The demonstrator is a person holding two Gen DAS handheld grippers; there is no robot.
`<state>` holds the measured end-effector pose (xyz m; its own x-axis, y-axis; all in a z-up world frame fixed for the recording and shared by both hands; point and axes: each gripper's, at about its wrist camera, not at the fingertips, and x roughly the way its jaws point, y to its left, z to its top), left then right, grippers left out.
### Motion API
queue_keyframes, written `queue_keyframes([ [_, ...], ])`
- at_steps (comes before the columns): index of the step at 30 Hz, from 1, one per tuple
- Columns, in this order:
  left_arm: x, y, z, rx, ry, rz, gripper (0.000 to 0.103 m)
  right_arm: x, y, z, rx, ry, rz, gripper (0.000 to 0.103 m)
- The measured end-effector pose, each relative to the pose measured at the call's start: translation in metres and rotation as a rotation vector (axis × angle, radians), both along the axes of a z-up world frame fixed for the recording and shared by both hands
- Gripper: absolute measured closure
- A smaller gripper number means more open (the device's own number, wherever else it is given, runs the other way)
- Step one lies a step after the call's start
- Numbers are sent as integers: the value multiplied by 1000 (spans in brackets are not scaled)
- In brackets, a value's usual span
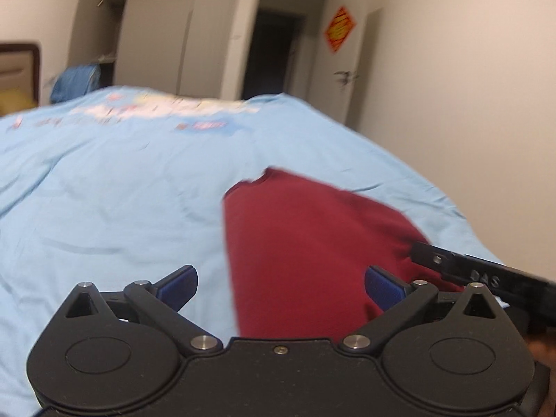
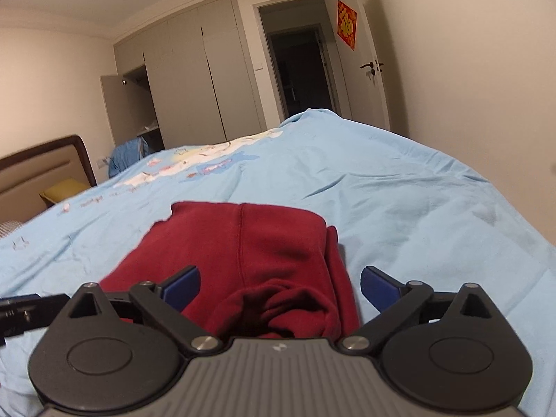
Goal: Fold small clothes
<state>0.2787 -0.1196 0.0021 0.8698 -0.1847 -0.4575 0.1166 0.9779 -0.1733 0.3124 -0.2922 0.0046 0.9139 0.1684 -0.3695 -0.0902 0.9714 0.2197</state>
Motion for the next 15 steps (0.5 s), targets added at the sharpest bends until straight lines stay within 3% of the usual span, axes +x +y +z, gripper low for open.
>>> queue_keyframes([
  [5,0,14,-10,-42,75,30,1,-11,3,-17,-53,33,-89,0],
  [9,-2,17,-19,-52,104,22,1,-24,-3,-33,-14,78,-138,0],
  [15,-1,20,-28,-63,138,17,1,-40,-2,-43,-6,62,-171,0],
])
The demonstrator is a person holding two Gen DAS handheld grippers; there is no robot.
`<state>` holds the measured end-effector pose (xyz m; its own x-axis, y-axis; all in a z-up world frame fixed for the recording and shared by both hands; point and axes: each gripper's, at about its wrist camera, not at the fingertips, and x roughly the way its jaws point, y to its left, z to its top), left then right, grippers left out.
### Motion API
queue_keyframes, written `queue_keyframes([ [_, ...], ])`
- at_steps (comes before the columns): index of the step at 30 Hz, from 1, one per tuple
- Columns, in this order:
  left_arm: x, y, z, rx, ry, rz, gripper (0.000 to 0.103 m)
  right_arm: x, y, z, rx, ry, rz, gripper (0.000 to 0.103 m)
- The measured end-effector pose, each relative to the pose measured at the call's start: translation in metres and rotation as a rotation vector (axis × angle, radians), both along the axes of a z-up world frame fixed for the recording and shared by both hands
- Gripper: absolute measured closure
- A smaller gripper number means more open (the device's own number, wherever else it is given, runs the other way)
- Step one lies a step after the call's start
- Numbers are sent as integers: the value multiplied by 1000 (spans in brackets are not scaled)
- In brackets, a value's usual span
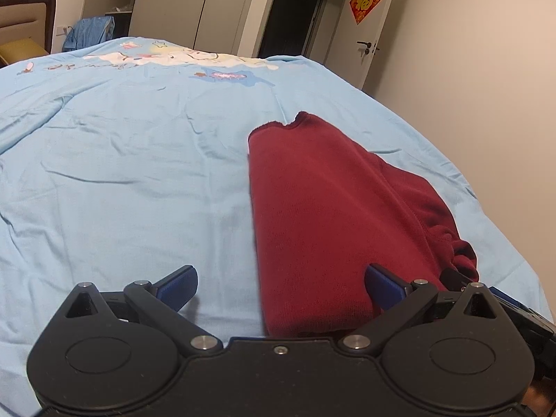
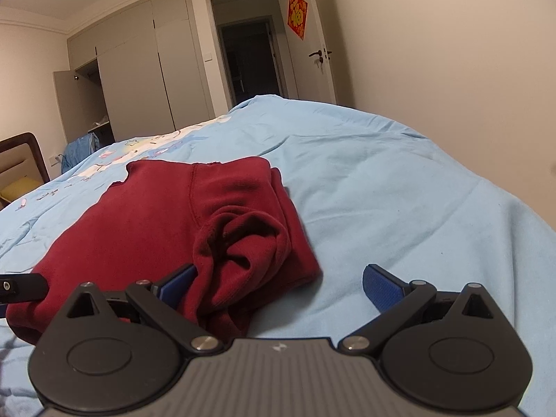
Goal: Fold small clothes
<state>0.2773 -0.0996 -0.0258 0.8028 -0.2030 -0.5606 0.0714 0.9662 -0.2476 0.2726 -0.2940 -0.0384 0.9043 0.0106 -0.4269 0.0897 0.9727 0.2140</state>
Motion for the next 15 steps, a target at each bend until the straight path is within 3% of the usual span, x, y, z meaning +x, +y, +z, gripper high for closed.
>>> queue_keyframes([
  [15,-2,3,-4,-27,24,4,1,-3,-3,-8,24,-39,-2,0],
])
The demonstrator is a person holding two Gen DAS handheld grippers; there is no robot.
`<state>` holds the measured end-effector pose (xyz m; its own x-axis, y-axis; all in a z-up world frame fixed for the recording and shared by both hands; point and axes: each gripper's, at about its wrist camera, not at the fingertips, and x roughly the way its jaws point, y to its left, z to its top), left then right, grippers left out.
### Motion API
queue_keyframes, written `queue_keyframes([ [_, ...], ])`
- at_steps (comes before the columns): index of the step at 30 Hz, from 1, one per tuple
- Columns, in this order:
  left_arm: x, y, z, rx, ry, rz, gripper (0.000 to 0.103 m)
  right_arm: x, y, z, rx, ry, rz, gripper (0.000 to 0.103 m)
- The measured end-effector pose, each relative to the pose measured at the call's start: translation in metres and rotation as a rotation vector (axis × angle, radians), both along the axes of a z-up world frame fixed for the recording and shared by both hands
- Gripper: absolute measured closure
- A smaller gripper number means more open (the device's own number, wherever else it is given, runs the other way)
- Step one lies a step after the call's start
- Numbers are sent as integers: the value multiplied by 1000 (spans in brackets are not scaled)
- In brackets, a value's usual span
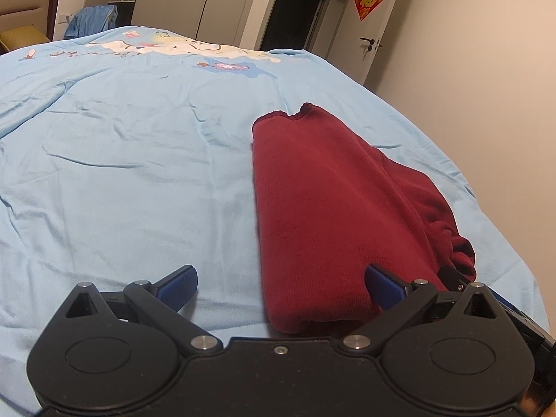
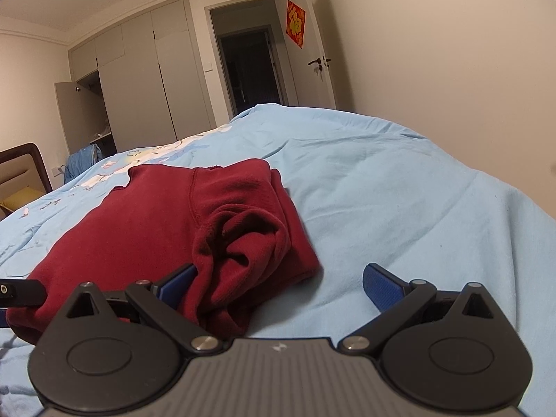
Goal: Fold small clothes
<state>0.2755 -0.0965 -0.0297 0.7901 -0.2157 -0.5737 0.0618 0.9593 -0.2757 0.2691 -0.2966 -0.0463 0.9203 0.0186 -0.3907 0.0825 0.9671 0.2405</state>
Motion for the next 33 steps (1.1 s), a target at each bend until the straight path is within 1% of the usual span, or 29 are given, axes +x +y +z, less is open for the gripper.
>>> queue_keyframes([
  [29,1,-1,-6,-3,7,8,0,-7,0,-10,9,-62,-5,0],
  [33,1,-1,-6,-3,7,9,1,-9,-3,-11,29,-76,2,0],
])
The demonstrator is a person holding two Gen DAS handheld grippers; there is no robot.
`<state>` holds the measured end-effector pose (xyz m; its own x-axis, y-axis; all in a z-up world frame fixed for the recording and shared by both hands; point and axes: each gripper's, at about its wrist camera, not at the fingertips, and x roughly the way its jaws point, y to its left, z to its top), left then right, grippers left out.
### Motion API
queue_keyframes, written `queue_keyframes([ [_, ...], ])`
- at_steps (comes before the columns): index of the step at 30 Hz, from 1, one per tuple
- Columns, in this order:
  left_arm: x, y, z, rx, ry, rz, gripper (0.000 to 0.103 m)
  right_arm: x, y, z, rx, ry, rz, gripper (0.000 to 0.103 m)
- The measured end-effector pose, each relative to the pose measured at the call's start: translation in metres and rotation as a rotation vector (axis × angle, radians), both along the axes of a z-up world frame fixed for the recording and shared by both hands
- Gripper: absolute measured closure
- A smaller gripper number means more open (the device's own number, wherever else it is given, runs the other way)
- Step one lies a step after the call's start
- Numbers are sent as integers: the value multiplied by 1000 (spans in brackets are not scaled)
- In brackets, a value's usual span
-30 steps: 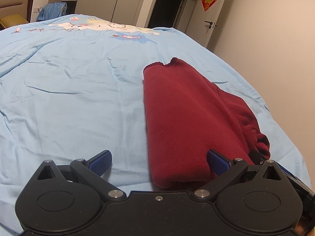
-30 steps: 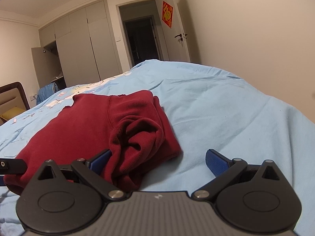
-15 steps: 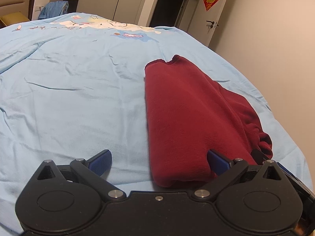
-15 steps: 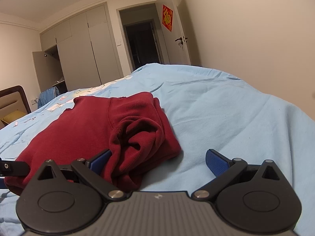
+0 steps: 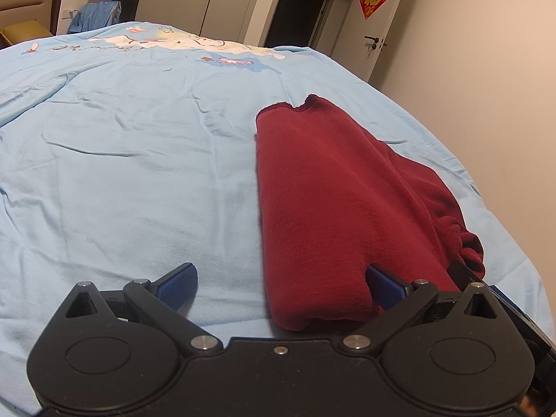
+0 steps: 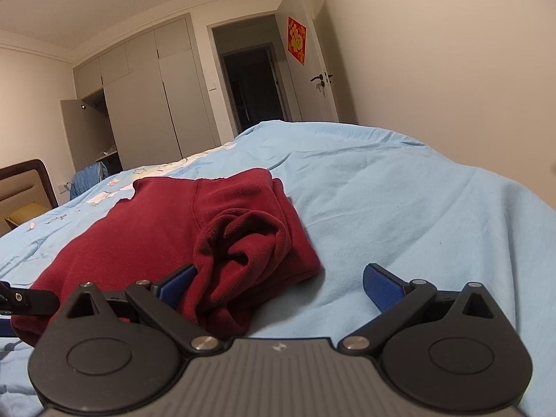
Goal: Fold small clothes
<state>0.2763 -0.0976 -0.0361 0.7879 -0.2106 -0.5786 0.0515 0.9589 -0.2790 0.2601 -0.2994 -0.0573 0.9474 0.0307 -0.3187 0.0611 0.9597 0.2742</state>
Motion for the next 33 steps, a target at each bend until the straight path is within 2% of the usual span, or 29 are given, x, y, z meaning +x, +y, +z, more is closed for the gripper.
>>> queue_keyframes([
  [6,0,-1,-1,3,-1,2,1,-3,-5,1,39,-21,15,0],
  [10,0,-1,-4,3,-1,2,0,-1,-13,15,106,-30,47,0],
  [14,1,-4,-5,13,-2,5,0,21,-25,30,167,-31,83,0],
  [21,4,-6,-4,20,0,4,0,95,-37,50,128,65,125,0],
  [26,4,-6,-4,24,-1,2,0,115,-33,44,97,91,172,0],
  [30,5,-8,-5,29,-4,1,0,115,-25,34,70,94,217,10],
  [33,6,-8,-5,30,-5,1,0,111,-25,31,81,73,237,23],
])
